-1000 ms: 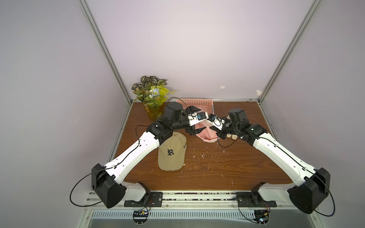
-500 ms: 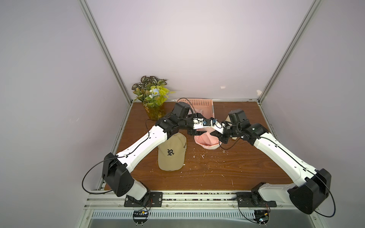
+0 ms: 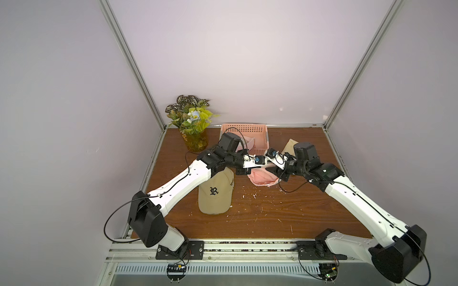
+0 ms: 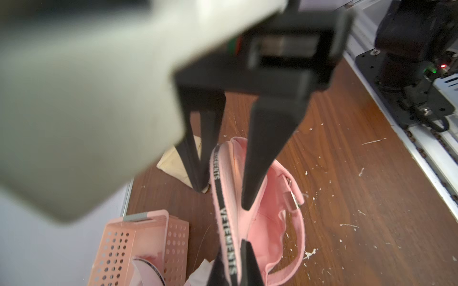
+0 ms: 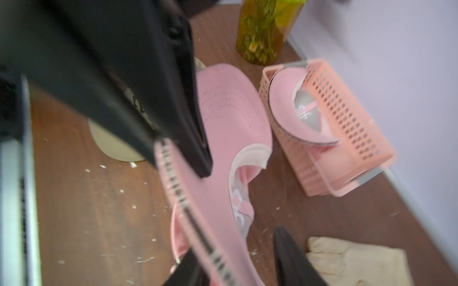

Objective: Turn the baseball cap inside out
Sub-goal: Turn over the baseball cap.

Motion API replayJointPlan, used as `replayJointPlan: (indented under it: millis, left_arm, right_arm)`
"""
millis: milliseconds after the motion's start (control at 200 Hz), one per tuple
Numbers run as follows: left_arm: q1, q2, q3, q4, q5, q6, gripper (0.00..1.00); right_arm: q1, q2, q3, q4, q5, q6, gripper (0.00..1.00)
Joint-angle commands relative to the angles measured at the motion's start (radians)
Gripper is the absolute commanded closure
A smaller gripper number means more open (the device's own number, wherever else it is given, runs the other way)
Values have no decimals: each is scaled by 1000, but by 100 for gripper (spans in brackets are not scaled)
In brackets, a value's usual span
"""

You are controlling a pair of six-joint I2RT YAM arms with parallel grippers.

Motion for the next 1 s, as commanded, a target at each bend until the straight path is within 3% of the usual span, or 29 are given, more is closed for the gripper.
replayJointPlan:
  millis: [0,125,250,390,485,636,796,996]
  left_arm:
    - [0,-68,-63,185,-49,-189,100]
    - [0,-103,-113,348,-151,-526,100]
    - [-2,-108,-114,390,-276,-897,100]
    - [-2,-148,-227,530,-335,-1326,100]
    - [-5,-196,-364,671,-364,-1535,100]
    - [-28,-253,-553,813,-436,-1712,100]
    - [-67,-262,-613,807,-513,-1761,100]
    - [-74,-230,-649,815,-519,-1797,100]
  right_arm:
    - [3,-89,-63,254,124,115,39]
    - [-2,-165,-139,384,339,228,26]
    - [-7,-214,-153,417,427,326,22]
    - [-11,-204,-117,363,293,456,22]
    - [-10,-176,-111,346,144,537,24]
    - [-9,-103,-126,321,-72,636,34]
    - [-2,25,-122,254,-226,695,47]
    - [34,160,-177,285,-265,775,60]
